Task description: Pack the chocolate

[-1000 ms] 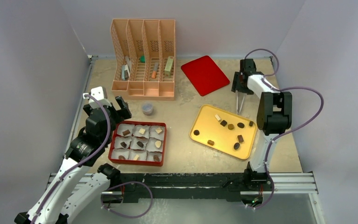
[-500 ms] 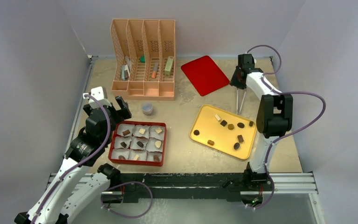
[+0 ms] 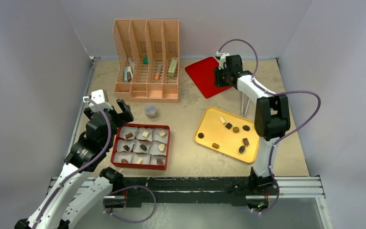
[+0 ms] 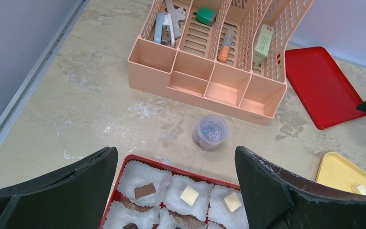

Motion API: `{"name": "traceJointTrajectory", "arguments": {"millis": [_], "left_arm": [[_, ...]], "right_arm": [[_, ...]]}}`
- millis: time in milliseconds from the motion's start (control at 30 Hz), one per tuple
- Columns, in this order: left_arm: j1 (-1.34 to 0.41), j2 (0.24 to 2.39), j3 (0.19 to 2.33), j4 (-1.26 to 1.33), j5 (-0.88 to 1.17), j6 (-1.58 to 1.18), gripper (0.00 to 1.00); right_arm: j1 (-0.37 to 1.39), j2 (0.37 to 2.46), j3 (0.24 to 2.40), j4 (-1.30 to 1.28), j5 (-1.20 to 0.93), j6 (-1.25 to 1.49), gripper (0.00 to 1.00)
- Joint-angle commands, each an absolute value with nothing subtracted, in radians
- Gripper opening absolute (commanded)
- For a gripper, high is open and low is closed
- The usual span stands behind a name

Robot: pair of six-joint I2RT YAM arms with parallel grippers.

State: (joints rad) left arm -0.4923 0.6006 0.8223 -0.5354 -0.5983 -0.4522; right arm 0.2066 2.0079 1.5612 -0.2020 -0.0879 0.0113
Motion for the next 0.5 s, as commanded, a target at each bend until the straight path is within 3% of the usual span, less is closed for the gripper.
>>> {"name": "traceJointTrajectory", "arguments": {"millis": [0,467], "left_arm": [[-0.495,0.6,0.824,-0.494,-0.606,-0.446,0.93],[-0.495,0.598,0.822,-0.487,-0.602,-0.442,0.93]], "right_arm": [[0.256,2.03,1.609,-0.168,-0.16,-0.176,0.4],[0.345,2.193,1.772,-0.252,-0.134,-0.207,0.34]]}}
